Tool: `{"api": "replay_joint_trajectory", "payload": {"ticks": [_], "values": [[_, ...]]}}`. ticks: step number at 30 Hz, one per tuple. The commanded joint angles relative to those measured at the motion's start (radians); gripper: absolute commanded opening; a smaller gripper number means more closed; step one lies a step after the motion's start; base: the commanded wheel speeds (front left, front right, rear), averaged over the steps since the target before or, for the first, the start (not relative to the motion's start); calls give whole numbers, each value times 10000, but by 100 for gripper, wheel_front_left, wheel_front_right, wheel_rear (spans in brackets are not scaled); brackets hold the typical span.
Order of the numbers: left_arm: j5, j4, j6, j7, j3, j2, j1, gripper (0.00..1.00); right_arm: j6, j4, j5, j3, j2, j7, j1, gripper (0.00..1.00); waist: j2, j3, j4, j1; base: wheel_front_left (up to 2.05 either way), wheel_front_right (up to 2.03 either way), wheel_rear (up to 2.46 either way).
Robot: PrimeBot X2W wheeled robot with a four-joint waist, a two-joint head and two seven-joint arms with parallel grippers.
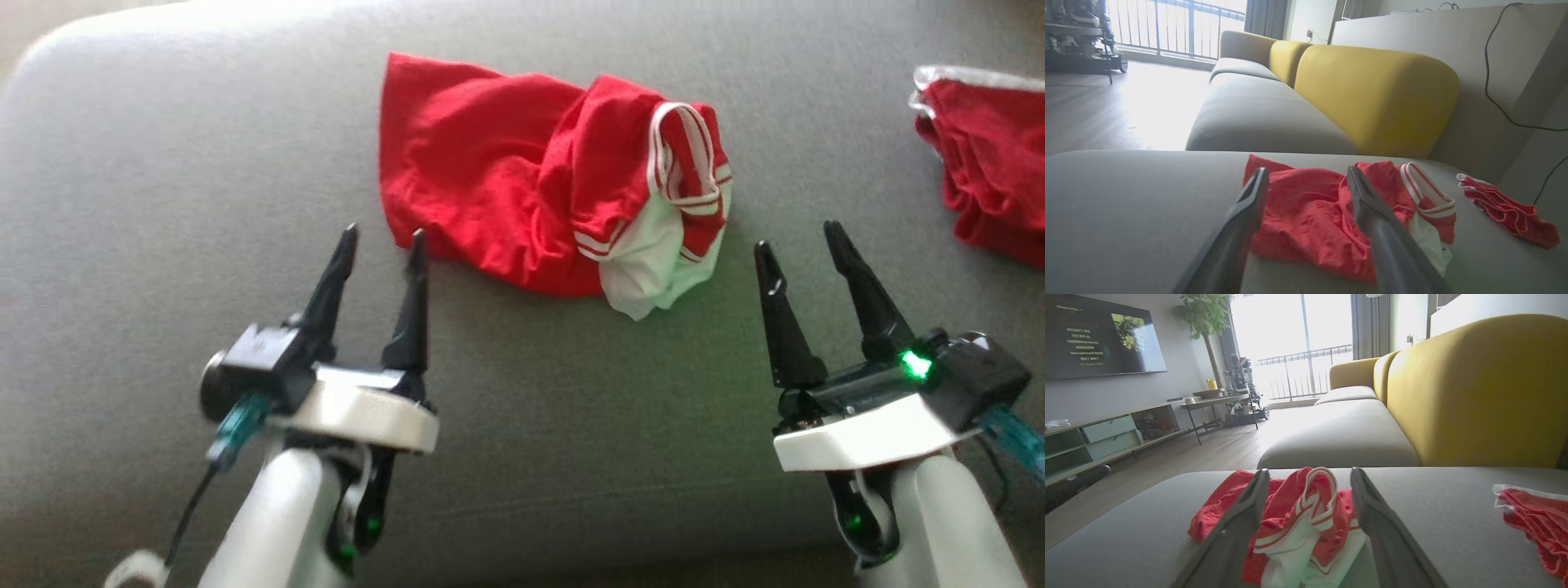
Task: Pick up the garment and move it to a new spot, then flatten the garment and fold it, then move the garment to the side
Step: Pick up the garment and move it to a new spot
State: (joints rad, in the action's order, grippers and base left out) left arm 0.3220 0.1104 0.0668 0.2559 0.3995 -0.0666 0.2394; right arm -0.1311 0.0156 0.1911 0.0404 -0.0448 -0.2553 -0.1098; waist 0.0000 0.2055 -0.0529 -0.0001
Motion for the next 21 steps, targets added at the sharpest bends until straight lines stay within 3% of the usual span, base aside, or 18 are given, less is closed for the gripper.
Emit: {"api": "replay_joint_trajectory", "payload": {"ticks": [1, 10, 21], "values": [[-292, -681, 108, 56, -579, -140, -212, 100, 4, 221, -135, 266, -54, -65, 32, 100, 0, -488, 362, 1, 0, 0, 0], [-1239, -1568, 266, 58, -1616, -7, -2263, 100, 4, -175, -141, 406, -54, -65, 726, 100, 0, -1550, 383, 1, 0, 0, 0], [-1963, -1659, 221, 58, -1970, 123, -3417, 100, 4, -339, -129, 372, -54, -65, 1258, 100, 0, -2075, 283, 1, 0, 0, 0]]}}
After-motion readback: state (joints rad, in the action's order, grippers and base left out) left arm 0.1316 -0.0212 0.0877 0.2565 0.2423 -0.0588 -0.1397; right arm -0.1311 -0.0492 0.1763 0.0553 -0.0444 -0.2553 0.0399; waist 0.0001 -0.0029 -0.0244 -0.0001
